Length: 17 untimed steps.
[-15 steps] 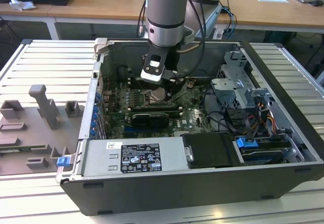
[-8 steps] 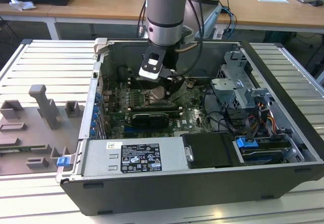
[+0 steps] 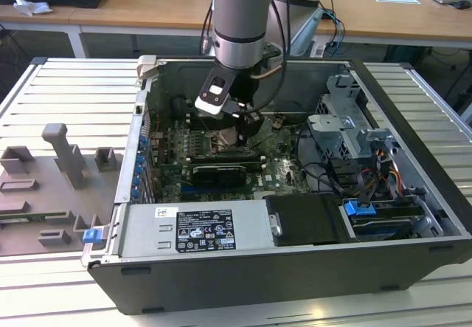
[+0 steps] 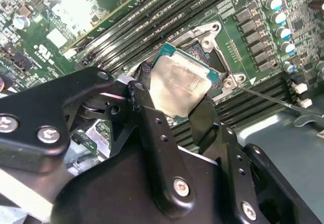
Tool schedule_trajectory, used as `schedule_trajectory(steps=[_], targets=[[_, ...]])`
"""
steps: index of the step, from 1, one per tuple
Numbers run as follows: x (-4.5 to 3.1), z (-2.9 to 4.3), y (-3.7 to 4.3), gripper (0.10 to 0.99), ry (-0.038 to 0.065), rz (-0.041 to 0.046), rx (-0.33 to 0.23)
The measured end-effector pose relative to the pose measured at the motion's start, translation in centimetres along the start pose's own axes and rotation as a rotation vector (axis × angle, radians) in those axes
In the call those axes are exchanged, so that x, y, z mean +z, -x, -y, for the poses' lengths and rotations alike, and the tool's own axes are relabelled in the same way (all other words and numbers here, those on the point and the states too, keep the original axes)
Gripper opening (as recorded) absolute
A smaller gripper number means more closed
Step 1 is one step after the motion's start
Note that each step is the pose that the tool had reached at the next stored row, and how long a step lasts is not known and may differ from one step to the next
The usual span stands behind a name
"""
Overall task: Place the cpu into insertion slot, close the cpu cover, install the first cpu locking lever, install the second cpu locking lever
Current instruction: 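Place the cpu into insertion slot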
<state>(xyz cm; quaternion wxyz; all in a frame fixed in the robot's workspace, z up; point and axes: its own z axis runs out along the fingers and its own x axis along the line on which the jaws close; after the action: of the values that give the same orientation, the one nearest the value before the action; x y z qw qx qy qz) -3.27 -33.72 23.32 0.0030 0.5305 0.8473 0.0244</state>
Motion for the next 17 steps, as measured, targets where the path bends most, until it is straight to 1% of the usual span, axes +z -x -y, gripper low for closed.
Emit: schedule_trajectory(steps=[3, 5, 10, 17], targets=[[0.06, -0.29, -0.56, 0.541, -0.004, -0.0016, 0.0], [0.13, -0.48, -0.81, 0.541, -0.006, -0.0012, 0.004], [0.34, -0.49, -0.83, 0.541, -0.009, 0.0, 0.084], [0.56, -0.53, -0.9, 0.541, -0.012, 0.0016, 0.178]])
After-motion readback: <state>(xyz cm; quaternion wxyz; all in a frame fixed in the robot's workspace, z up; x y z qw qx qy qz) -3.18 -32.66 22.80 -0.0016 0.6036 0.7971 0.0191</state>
